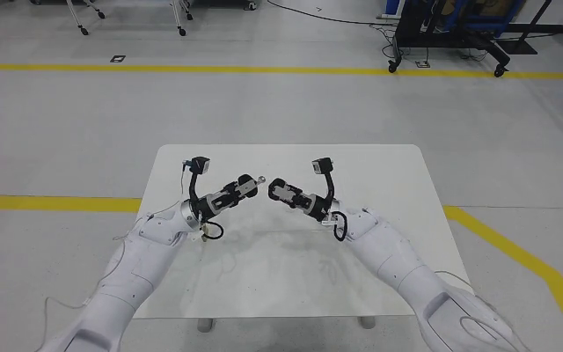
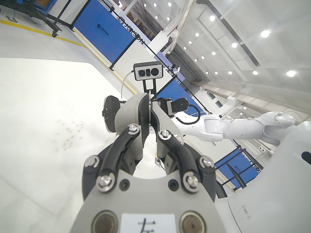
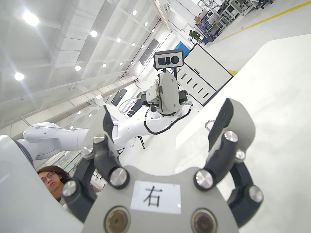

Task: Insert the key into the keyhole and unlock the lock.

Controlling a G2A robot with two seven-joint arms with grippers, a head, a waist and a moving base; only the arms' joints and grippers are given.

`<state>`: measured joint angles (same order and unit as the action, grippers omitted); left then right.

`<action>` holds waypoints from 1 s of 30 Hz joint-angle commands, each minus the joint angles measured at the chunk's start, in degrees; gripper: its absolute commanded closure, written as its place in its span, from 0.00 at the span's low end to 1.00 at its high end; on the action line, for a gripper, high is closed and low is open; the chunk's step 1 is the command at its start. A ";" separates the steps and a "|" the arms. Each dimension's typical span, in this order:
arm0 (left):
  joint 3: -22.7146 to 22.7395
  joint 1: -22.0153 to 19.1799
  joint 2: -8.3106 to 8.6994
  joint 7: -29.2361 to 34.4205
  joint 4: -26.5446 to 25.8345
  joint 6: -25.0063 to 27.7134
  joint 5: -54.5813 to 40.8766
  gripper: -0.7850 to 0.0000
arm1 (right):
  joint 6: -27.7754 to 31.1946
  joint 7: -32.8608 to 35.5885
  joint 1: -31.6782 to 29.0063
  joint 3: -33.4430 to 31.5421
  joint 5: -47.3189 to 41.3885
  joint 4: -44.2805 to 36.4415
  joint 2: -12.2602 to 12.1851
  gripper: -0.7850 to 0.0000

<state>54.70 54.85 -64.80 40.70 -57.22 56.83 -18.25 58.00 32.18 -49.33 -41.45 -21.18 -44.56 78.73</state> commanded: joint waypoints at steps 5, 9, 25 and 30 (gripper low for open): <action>1.59 0.66 1.26 3.38 -1.77 -3.42 8.28 1.00 | -2.87 -2.04 1.68 -2.05 22.64 0.11 -2.46 0.00; 0.86 0.09 1.61 7.82 -3.22 -6.42 10.62 1.00 | -5.27 1.76 0.38 -5.67 28.45 -2.99 -5.35 0.00; -4.24 -2.37 0.40 10.74 -2.47 -6.96 13.50 1.00 | -14.15 19.58 -4.78 -9.47 21.22 -18.16 -9.34 0.53; -4.92 -2.78 0.26 11.28 -2.01 -6.47 13.37 1.00 | -14.84 20.18 -3.90 -8.85 20.01 -17.16 -9.16 0.56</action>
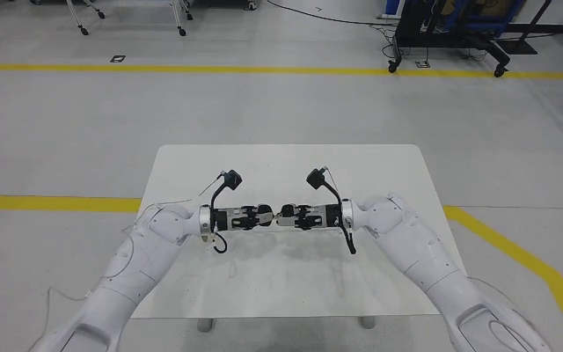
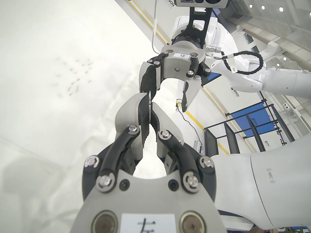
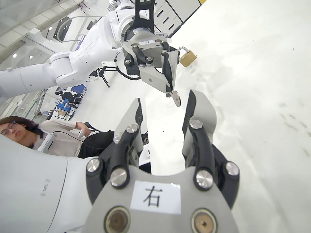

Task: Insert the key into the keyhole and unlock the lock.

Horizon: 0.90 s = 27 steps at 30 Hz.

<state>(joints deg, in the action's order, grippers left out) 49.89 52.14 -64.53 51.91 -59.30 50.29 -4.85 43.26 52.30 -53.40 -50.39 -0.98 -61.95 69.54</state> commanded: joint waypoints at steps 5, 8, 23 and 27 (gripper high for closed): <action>-0.69 -0.26 -0.12 0.63 0.17 1.42 -0.73 1.00 | -1.23 2.70 1.32 1.21 -4.16 2.20 0.45 0.58; -1.00 -0.41 -0.08 0.46 0.24 1.62 -1.20 1.00 | -0.48 6.97 2.52 1.84 -9.81 4.20 0.77 0.65; -2.57 -1.00 0.57 -0.53 0.20 2.61 -2.09 1.00 | -0.16 8.88 5.74 5.40 -15.04 8.52 1.15 0.90; -2.93 -1.18 0.79 -0.84 0.27 2.92 -2.32 1.00 | 0.00 8.72 6.35 6.15 -15.19 9.40 1.32 1.00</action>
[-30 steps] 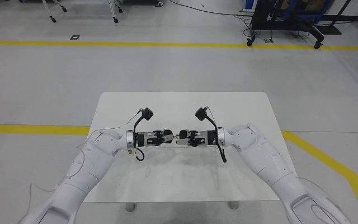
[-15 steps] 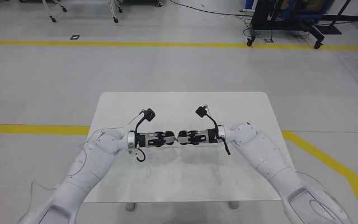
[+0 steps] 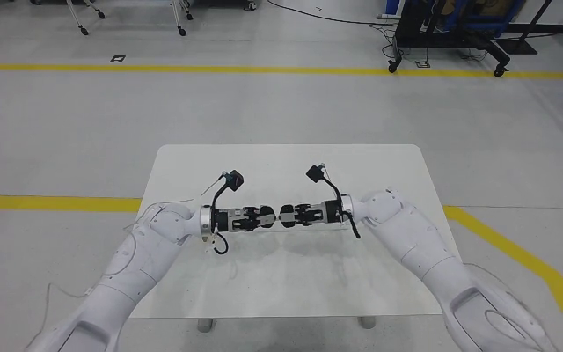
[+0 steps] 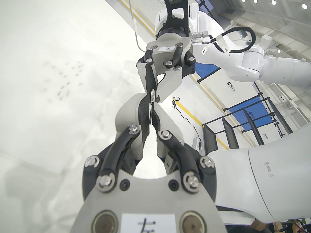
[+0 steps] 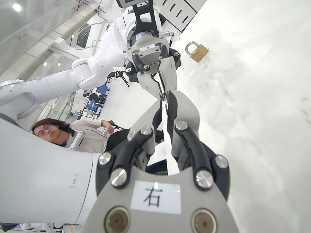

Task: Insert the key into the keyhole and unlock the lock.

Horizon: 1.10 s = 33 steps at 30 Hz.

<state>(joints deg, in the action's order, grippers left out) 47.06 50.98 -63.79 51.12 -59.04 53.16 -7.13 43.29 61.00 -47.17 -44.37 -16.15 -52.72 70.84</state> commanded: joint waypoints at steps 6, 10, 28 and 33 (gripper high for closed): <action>-0.64 -0.36 0.21 -0.33 0.17 0.33 -0.22 1.00 | 0.10 -0.10 0.63 1.06 -0.13 0.90 0.09 1.00; -0.42 -0.54 0.18 -1.16 0.64 0.46 -0.62 1.00 | 0.36 -0.36 0.47 1.69 -1.16 0.73 0.01 1.00; 2.55 -0.36 0.57 -7.14 1.88 1.88 -0.60 0.00 | 14.71 -14.72 -9.43 -6.55 -11.64 -3.73 -6.83 1.00; 2.52 -0.25 0.55 -7.31 1.50 1.77 -0.45 0.00 | 14.71 -14.72 -9.43 -6.55 -11.64 -3.73 -6.83 1.00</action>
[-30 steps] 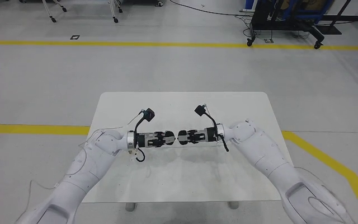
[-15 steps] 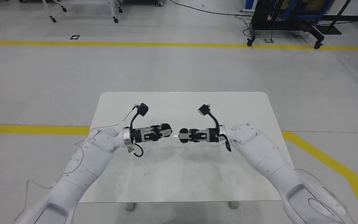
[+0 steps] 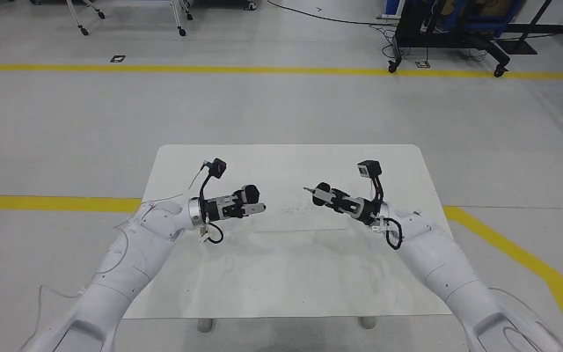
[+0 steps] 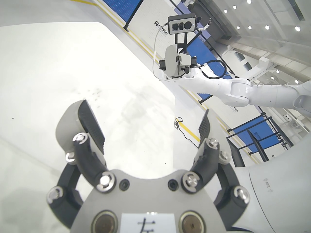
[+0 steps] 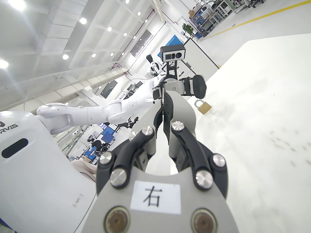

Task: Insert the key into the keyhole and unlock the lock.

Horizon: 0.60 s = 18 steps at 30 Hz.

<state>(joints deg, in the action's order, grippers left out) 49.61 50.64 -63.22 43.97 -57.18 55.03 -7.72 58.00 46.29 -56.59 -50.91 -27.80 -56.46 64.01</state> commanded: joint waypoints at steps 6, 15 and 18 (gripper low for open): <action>7.97 4.72 2.66 -5.79 -5.74 1.71 7.03 0.00 | 0.01 -0.01 -0.01 -0.01 0.00 0.00 -0.01 1.00; 39.86 35.19 10.21 -9.31 -41.12 -16.36 42.02 0.00 | 0.01 -0.01 -0.01 -0.01 0.00 0.00 -0.01 1.00; 41.40 41.92 10.37 -7.71 -46.90 -23.31 47.42 0.00 | 0.01 -0.01 -0.01 -0.01 0.00 0.00 -0.01 1.00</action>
<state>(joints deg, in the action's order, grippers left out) 90.98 89.97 -52.86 35.37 -102.38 34.30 37.80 58.00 46.28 -56.60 -50.92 -27.80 -56.46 64.01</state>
